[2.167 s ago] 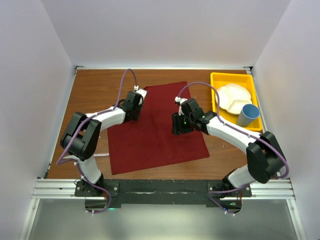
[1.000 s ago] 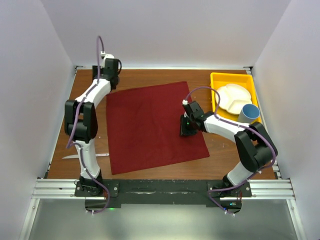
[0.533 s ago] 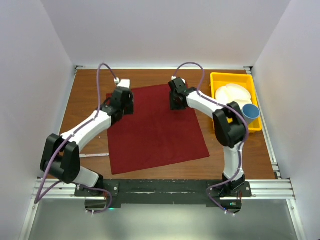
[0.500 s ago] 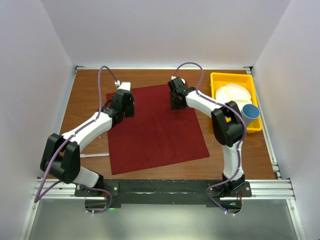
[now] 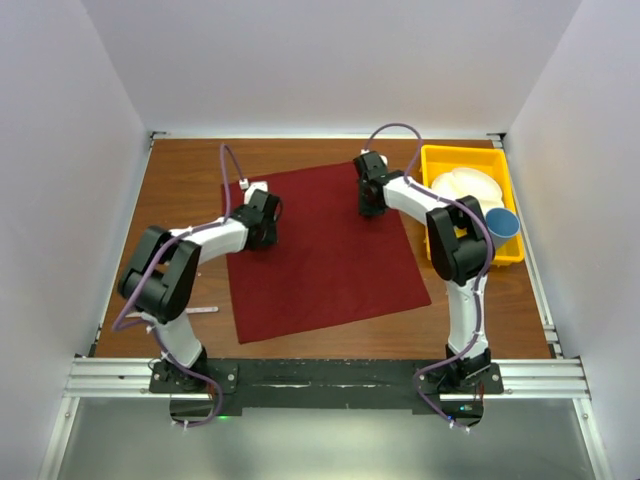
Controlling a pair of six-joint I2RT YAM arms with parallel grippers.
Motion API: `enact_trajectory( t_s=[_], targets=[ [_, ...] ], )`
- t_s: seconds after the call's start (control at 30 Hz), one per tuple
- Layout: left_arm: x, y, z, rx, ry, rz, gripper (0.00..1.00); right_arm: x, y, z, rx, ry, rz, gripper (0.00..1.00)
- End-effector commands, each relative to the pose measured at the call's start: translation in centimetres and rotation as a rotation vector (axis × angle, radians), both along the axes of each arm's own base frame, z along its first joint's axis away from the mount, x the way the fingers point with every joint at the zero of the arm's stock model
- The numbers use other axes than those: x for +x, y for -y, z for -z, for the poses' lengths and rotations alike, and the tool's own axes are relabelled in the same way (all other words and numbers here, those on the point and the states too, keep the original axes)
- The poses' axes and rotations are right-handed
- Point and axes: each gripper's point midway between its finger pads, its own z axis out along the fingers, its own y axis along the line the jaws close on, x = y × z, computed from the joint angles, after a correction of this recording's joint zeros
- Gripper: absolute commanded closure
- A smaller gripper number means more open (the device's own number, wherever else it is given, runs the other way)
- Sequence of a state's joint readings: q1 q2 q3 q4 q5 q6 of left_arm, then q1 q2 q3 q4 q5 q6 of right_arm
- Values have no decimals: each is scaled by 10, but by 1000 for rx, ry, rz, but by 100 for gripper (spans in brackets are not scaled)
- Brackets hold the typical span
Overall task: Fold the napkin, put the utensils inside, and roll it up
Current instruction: Flatten the napkin out, then fold the napkin
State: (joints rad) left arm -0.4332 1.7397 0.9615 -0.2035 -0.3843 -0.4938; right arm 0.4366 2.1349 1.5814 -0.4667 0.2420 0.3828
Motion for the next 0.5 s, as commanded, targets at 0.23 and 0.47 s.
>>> enact_trajectory(
  t_s=[0.23,0.47],
  targets=[
    [58,4,-57,83,116,-40,38,1,19,-19,-32,-14,-70,64],
    [-7,-41,-204,-102,393,-160,24,-102,-77,-87,-27,93,-397,30]
  ],
)
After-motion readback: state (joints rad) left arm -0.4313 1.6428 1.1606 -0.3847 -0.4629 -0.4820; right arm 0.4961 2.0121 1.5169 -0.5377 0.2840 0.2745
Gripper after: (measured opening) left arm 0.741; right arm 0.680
